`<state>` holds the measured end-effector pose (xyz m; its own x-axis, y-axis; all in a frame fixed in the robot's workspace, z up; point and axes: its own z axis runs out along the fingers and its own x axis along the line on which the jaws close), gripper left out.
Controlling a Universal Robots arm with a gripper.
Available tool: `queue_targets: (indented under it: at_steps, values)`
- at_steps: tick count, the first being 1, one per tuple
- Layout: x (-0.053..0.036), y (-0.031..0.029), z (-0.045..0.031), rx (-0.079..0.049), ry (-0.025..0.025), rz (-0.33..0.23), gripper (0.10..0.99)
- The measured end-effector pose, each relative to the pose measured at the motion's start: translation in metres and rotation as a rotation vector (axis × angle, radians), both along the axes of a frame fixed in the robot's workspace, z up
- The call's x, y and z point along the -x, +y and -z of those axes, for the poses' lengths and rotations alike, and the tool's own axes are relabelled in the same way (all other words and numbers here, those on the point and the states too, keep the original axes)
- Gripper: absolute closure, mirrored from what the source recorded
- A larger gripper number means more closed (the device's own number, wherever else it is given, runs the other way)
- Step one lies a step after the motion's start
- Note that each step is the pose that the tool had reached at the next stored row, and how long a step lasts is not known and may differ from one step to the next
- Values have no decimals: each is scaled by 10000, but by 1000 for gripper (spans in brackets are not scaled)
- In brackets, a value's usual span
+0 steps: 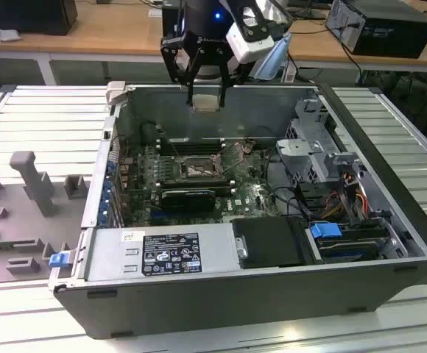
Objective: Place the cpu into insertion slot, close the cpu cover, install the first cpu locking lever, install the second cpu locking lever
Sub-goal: 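Place the cpu into insertion slot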
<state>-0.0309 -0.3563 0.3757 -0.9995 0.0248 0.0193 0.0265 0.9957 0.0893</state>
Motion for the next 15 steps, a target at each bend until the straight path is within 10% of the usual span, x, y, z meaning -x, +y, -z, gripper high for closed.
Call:
queue_targets:
  at_steps: [15]
  values:
    - [-1, 0, 23, 42, 0, 2426, 549]
